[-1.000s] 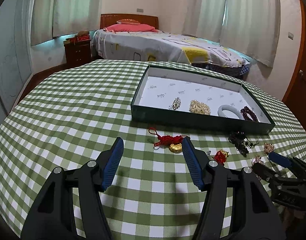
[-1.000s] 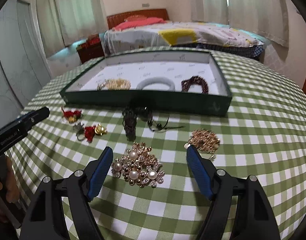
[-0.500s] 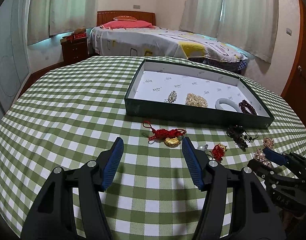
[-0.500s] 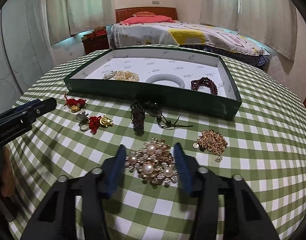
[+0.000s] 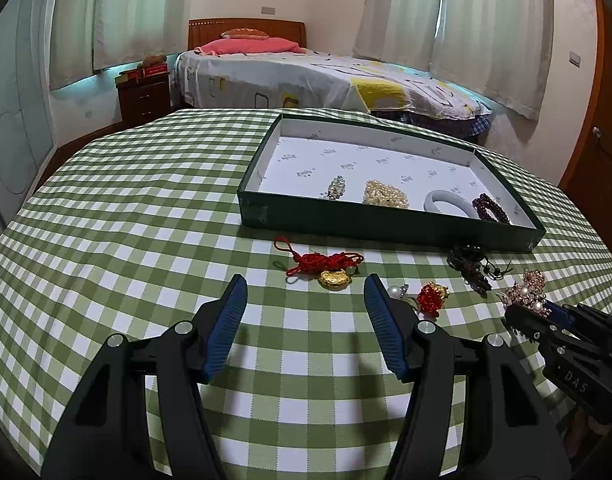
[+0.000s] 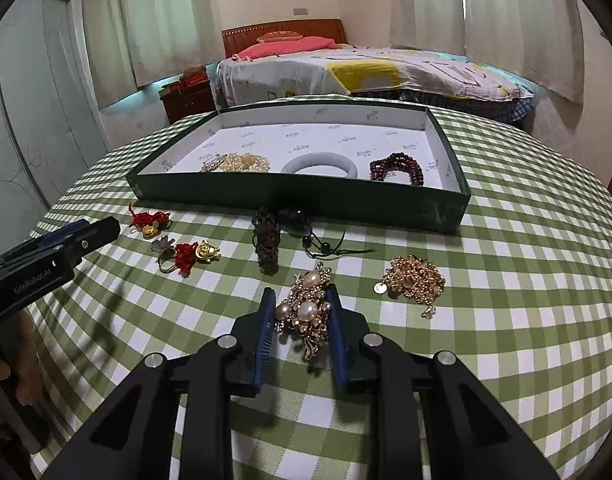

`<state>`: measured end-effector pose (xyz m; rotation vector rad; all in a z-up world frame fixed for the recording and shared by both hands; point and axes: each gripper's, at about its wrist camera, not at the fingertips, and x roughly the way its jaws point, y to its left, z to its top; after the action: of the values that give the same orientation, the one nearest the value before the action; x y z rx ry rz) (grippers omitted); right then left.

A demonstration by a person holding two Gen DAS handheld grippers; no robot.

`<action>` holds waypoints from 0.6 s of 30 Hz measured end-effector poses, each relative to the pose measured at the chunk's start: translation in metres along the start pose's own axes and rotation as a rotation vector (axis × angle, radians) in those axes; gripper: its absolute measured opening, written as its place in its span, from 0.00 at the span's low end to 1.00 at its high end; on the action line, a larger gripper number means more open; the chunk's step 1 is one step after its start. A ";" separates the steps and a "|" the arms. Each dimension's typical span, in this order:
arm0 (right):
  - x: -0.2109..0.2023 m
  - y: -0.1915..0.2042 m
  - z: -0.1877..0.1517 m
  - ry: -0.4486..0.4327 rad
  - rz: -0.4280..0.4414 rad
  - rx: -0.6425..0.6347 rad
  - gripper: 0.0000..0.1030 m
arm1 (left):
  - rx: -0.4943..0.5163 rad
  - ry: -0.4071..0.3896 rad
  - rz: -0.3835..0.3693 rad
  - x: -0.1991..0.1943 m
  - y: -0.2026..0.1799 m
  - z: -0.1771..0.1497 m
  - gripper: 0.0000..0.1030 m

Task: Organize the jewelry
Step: 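Grasp the pearl cluster brooch with the right tool, then grasp the pearl ring with left tool while right tool holds the brooch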

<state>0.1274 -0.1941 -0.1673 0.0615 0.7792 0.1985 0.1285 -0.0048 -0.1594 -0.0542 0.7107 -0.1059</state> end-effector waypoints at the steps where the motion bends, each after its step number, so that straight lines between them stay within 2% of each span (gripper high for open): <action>1: 0.000 -0.001 0.001 -0.001 -0.001 0.002 0.25 | 0.001 0.002 -0.004 0.001 -0.001 0.000 0.57; 11: -0.004 -0.009 0.007 -0.016 -0.007 0.019 0.25 | 0.057 0.024 -0.046 0.007 -0.022 0.003 0.55; 13: -0.004 -0.011 0.007 -0.017 -0.003 0.024 0.25 | 0.082 0.035 -0.054 0.010 -0.030 0.004 0.48; 16: -0.004 -0.014 0.008 -0.018 0.000 0.030 0.25 | 0.097 0.056 -0.058 0.016 -0.037 0.005 0.46; 18: -0.004 -0.015 0.009 -0.020 0.002 0.034 0.25 | 0.104 0.074 -0.065 0.021 -0.040 0.005 0.40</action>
<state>0.1332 -0.2096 -0.1607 0.0965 0.7627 0.1866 0.1446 -0.0472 -0.1658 0.0262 0.7768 -0.2079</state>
